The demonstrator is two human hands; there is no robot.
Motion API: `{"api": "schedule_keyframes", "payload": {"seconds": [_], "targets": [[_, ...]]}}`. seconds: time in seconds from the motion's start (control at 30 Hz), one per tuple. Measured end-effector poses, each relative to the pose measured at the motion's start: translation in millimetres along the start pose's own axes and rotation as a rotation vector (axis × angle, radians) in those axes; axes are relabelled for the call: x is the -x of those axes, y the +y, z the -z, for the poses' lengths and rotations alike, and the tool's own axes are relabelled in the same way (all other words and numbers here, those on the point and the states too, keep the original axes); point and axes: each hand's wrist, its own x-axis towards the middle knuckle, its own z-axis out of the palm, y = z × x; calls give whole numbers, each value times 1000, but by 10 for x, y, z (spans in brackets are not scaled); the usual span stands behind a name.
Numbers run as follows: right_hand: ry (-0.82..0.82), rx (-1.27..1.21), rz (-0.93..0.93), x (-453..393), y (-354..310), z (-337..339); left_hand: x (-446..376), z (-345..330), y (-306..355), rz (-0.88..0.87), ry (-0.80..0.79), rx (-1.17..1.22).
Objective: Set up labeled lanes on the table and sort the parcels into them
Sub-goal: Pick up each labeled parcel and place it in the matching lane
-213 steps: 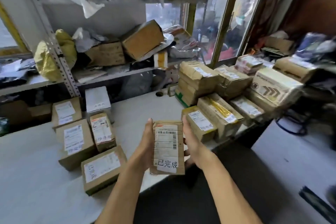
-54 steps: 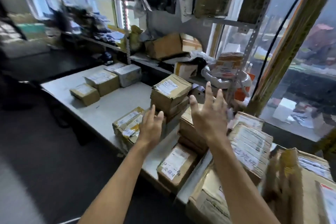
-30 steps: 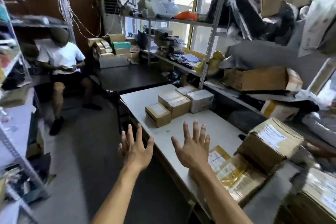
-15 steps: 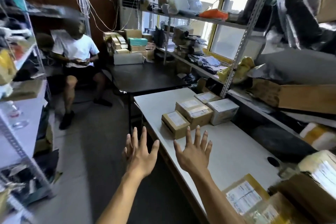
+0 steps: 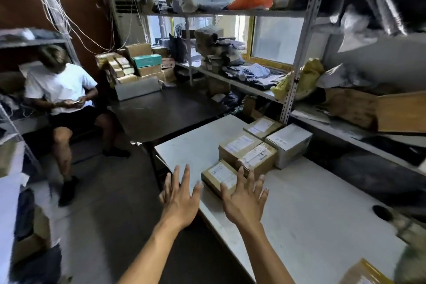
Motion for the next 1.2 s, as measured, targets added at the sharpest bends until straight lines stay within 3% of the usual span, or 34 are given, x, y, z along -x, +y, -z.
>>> {"api": "schedule_keyframes", "payload": {"seconds": [0.17,0.37,0.8,0.97,1.2], "targets": [[57,43,-56,-338,18,-24,-590,110,79,-19,-32,103],[99,85,-154,-719,-36,-55,-1274,99,158,-138,-45,57],[199,109,-519,-1743,-570,-387,-3111,-146,108,-382,-272,-74],[235,-120,-741,-1643,-519,-615,-3390,-330,142,-430,-396,-31],[327,-832,-1109,-1358,-562,-1150,-3403,-777,47,-357,-666,189]]}}
